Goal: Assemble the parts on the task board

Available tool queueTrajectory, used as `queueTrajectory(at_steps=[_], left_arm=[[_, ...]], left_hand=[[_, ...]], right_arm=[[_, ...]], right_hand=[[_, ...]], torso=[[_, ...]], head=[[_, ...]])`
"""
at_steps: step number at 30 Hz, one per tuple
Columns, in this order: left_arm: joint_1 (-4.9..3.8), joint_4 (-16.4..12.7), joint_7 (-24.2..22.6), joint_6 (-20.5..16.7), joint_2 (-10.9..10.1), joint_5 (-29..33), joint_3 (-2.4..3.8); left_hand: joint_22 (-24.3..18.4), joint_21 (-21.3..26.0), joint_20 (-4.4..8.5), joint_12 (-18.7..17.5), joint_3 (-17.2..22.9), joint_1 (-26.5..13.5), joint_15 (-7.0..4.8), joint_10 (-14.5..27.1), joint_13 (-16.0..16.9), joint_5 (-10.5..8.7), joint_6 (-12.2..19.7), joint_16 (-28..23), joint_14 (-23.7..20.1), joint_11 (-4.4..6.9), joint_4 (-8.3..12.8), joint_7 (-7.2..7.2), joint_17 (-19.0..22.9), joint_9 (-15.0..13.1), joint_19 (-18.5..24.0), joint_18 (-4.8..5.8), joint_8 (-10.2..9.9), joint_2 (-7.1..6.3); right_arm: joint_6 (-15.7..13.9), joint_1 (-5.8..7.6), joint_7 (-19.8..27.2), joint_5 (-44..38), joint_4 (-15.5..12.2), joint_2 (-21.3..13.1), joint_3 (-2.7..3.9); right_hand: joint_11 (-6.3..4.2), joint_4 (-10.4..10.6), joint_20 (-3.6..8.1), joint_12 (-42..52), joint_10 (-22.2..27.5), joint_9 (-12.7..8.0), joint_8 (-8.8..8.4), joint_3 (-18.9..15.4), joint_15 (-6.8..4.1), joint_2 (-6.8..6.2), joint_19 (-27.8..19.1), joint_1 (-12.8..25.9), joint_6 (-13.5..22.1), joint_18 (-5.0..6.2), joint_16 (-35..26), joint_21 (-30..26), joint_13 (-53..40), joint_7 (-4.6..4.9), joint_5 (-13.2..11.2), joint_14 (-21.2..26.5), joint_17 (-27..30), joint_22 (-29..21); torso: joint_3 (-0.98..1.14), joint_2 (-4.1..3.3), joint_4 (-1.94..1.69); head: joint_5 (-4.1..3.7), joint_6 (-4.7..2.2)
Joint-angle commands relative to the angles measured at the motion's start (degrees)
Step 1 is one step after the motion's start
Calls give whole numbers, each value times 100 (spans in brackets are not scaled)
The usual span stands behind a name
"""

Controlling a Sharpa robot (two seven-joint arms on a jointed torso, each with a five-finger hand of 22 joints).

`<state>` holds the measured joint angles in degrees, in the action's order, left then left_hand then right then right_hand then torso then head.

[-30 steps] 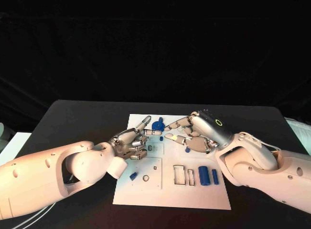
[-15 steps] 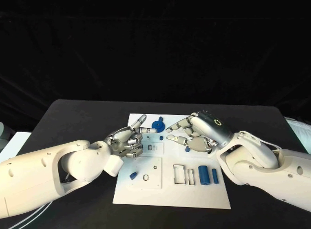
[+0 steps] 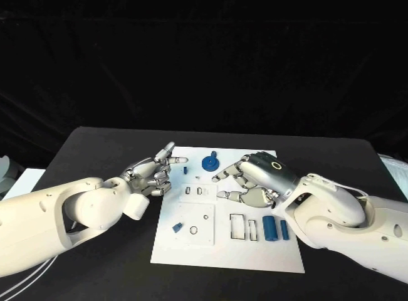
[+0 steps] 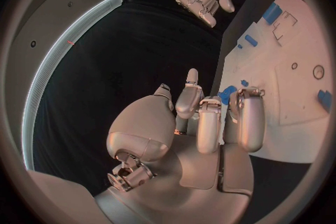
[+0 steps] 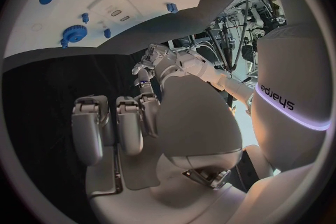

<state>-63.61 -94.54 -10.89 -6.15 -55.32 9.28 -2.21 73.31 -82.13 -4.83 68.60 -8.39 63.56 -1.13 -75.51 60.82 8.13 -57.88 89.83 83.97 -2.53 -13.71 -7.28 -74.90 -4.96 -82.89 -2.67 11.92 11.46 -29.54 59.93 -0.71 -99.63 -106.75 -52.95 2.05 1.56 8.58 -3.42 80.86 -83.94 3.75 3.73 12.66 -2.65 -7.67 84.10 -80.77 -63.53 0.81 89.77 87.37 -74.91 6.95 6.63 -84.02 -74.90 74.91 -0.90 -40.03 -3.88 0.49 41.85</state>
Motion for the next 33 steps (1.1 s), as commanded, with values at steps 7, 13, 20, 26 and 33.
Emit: queueTrajectory(at_steps=[7, 13, 20, 26, 33], left_arm=[[-21, 164, -723, -508, -183, 340, 5], [-23, 172, -816, -585, -215, 398, 5], [-25, 149, -852, -620, -203, 413, 4], [-26, 127, -859, -635, -199, 415, 4], [-28, 115, -861, -641, -192, 416, 4]], left_hand=[[-1180, 693, -60, -1287, -14, 205, 43, 901, -1504, 31, 239, -41, 569, -85, 176, -85, -1424, 33, 576, -301, -60, -50], [-1824, 1111, -89, -1753, -38, 259, 72, 1274, -2045, 29, 315, -308, 412, -117, 229, -117, -1050, 34, 893, -416, -33, -69], [-1906, 1170, -93, -1774, -43, 273, 76, 1295, -2072, 28, 326, -332, 397, -121, 242, -120, -1018, 32, 931, -429, -23, -74], [-1942, 1196, -95, -1787, -45, 283, 78, 1311, -2089, 28, 330, -342, 391, -123, 251, -122, -1004, 31, 947, -435, -14, -75], [-1954, 1205, -96, -1791, -45, 286, 79, 1315, -2094, 29, 331, -343, 390, -124, 253, -122, -1002, 30, 952, -437, -11, -75]], right_arm=[[1584, 58, -957, -947, 68, 447, -78], [1989, 119, -1073, -1018, 321, 894, -130], [2323, 146, -1060, -988, 698, 1386, -198], [2378, 137, -995, -964, 902, 1636, -254], [2377, 110, -943, -952, 992, 1794, -285]], right_hand=[[66, -97, -70, -269, -210, 2, -24, 54, 76, -117, 252, -86, 126, 75, -21, -102, -1030, 24, -48, -582, -1444, 888], [67, -96, -73, -258, -212, 2, -24, 67, 78, -108, 253, -90, 137, 74, -13, -101, -1034, 27, -60, -585, -1456, 891], [68, -93, -77, -234, -218, 4, -20, 101, 81, -71, 256, -98, 147, 73, -5, -98, -1043, 27, -60, -588, -1468, 899], [67, -100, -79, -217, -223, 9, -13, 131, 80, -41, 260, -116, 138, 71, -2, -94, -1049, 24, -53, -589, -1472, 906], [67, -101, -79, -206, -226, 9, -12, 134, 80, -39, 261, -117, 137, 71, 1, -94, -1053, 24, -52, -590, -1477, 906]], torso=[[-46, 42, -29], [-99, 80, -56], [-130, 99, -84], [-124, 96, -85], [-113, 92, -64]], head=[[180, 215], [272, 296], [362, 380], [453, 443], [519, 496]])
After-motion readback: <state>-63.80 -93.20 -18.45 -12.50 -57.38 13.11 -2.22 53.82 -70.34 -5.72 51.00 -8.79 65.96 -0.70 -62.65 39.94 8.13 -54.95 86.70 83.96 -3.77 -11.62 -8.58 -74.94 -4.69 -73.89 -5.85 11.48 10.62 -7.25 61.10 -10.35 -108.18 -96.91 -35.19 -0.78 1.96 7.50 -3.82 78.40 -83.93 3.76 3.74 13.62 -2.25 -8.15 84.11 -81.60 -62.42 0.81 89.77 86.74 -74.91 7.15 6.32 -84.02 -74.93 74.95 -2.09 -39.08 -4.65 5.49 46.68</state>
